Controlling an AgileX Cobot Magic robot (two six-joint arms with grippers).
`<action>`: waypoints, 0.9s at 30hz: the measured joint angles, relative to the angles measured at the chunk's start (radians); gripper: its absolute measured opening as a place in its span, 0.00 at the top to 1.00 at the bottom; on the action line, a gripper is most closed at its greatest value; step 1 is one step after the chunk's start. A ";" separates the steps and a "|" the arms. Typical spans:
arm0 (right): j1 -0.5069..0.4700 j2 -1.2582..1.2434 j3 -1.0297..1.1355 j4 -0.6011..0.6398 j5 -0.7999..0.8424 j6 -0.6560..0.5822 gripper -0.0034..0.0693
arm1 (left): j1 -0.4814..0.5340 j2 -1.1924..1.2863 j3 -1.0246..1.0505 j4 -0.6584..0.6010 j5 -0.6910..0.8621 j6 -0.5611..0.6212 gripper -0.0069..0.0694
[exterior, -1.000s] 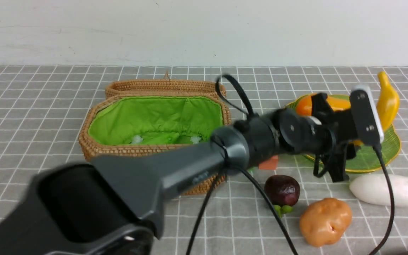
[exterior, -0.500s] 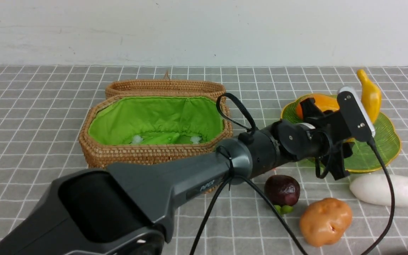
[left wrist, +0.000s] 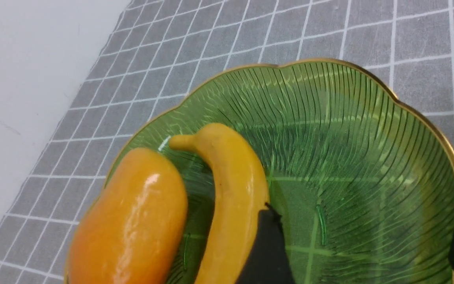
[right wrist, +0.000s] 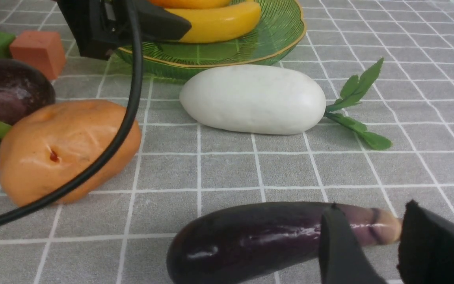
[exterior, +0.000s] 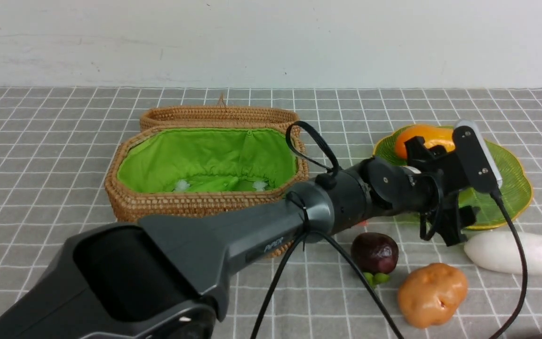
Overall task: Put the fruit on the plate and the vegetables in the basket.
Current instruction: Use the left arm to grab a banana and put it into the right plate, then grab an eggplant with your right arm and place it in the basket on the left.
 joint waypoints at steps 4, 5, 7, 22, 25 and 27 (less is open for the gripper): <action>0.000 0.000 0.000 0.000 0.000 0.000 0.62 | 0.002 -0.093 0.001 0.003 0.134 -0.123 0.42; 0.000 0.000 0.000 0.000 0.000 0.000 0.62 | 0.003 -0.105 0.001 0.005 0.145 -0.132 0.45; 0.000 0.000 0.000 0.000 0.000 0.000 0.62 | 0.012 -0.157 0.001 0.026 0.256 -0.217 0.62; 0.000 0.000 0.000 0.000 0.000 0.000 0.62 | 0.261 -0.690 0.053 0.583 1.109 -0.927 0.93; 0.000 0.000 0.000 0.000 0.000 0.000 0.62 | 0.310 -0.838 0.118 0.620 1.109 -1.077 0.93; 0.000 0.000 0.000 0.000 0.000 0.000 0.62 | 0.335 -0.978 0.203 0.667 1.109 -1.174 0.93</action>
